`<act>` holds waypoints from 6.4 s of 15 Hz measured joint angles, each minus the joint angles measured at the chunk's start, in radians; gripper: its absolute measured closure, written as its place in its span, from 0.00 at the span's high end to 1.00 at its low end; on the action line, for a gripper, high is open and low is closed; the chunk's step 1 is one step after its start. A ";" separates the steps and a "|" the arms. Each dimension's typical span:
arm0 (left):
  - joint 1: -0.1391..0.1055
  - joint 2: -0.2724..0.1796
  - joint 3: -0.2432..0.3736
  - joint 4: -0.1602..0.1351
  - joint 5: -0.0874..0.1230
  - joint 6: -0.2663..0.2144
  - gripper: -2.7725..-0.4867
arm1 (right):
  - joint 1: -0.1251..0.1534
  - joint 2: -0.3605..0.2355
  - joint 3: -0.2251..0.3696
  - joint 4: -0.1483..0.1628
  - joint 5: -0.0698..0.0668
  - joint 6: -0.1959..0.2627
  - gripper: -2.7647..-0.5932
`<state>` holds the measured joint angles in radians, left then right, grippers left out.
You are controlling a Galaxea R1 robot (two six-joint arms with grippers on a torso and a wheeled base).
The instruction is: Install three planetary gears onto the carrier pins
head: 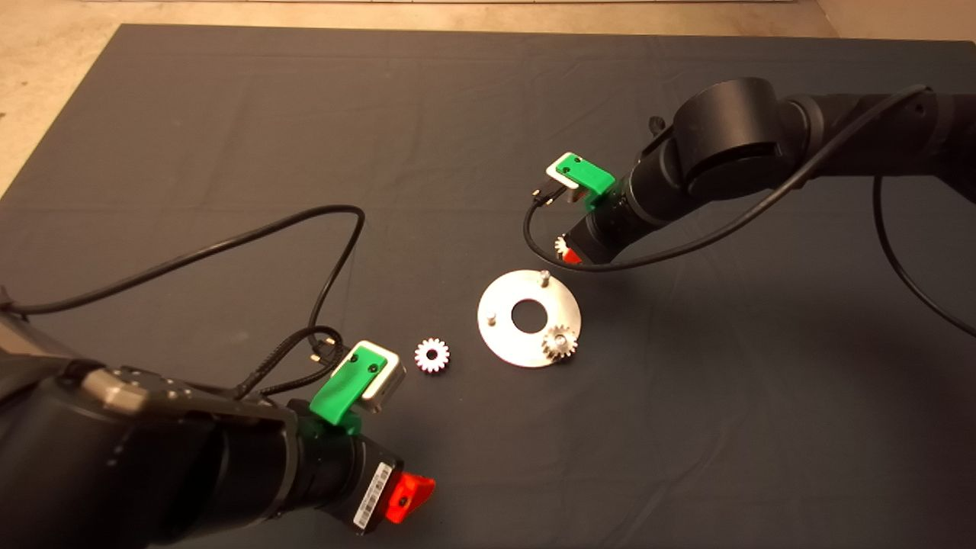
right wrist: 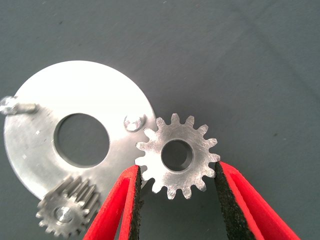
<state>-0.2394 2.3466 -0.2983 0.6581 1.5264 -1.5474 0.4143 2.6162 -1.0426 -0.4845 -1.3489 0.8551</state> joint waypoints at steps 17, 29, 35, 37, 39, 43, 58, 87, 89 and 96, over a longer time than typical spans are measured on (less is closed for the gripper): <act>0.000 0.000 0.000 -0.002 0.000 0.000 0.99 | -0.005 0.007 0.004 -0.001 0.034 0.002 0.17; 0.000 0.000 0.000 -0.003 0.000 0.000 0.99 | -0.032 0.008 0.005 0.000 0.042 0.001 0.17; 0.000 -0.001 0.000 -0.003 0.000 0.000 0.99 | -0.032 0.016 0.006 0.000 0.071 0.000 0.17; 0.000 -0.001 0.000 -0.003 0.000 0.000 0.99 | -0.032 0.016 0.006 -0.001 0.071 -0.002 0.17; -0.005 -0.001 0.000 -0.003 0.000 0.000 0.99 | -0.032 0.016 0.006 -0.001 0.070 -0.002 0.17; -0.008 -0.001 0.000 -0.003 0.000 0.000 0.99 | -0.033 0.016 0.006 -0.001 0.070 -0.002 0.17; -0.008 -0.001 0.000 -0.003 0.000 0.000 0.99 | -0.060 0.015 0.006 -0.002 0.070 -0.007 0.17; -0.020 -0.001 0.000 -0.003 0.000 0.000 0.99 | -0.068 0.015 -0.017 -0.068 0.069 -0.009 0.17; -0.022 -0.001 0.000 -0.003 0.000 0.000 0.99 | -0.068 0.016 -0.017 -0.068 0.069 -0.009 0.17; -0.022 -0.001 0.000 -0.003 0.000 -0.001 0.99 | -0.069 0.016 -0.017 -0.068 0.069 -0.009 0.17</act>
<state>-0.2615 2.3451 -0.2983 0.6550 1.5268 -1.5481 0.3457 2.6319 -1.0594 -0.5521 -1.2802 0.8457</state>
